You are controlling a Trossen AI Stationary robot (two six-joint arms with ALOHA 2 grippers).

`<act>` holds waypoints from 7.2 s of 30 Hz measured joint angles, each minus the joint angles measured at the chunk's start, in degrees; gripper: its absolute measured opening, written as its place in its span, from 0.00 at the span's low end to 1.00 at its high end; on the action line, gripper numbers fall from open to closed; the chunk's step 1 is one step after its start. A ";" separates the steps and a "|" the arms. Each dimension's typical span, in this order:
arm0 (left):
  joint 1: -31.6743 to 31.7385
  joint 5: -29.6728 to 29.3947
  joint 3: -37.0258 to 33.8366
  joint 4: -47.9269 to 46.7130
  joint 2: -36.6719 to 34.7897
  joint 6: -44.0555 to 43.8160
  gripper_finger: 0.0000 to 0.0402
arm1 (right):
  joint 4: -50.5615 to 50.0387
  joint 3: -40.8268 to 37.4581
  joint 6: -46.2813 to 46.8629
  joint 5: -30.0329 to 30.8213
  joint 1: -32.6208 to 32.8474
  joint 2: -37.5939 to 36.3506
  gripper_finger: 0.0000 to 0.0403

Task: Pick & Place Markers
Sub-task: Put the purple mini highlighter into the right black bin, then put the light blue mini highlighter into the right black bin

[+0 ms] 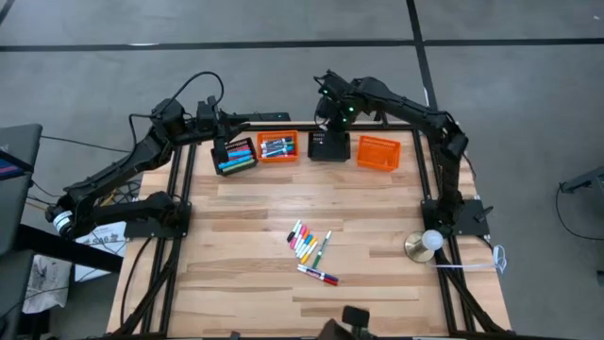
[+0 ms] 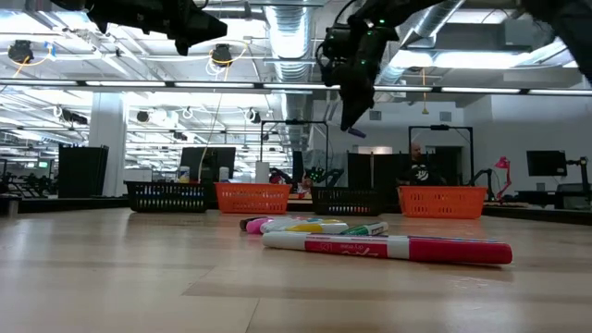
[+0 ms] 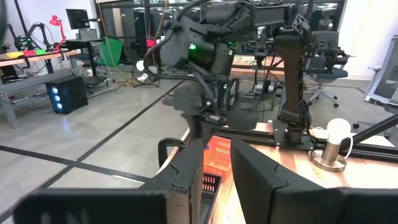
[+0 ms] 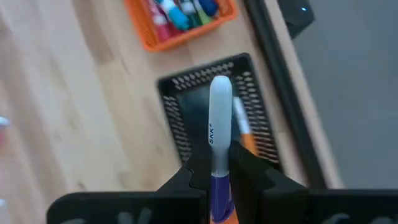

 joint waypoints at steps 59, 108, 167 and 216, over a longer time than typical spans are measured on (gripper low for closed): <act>0.01 -0.01 0.00 -0.63 0.00 -0.02 0.20 | -4.10 10.45 -17.30 2.59 -2.75 24.57 0.09; -0.23 0.00 0.00 -1.27 0.04 -0.02 0.20 | -12.23 17.64 -5.71 -26.20 -1.03 -1.43 0.18; -19.54 -18.97 0.04 -1.88 5.67 -7.51 0.20 | 29.73 -46.36 20.00 -15.85 30.60 -33.98 0.18; -22.29 -14.60 0.04 -18.49 -5.46 -9.28 0.20 | 29.10 -26.04 -3.91 -15.84 37.67 3.11 0.33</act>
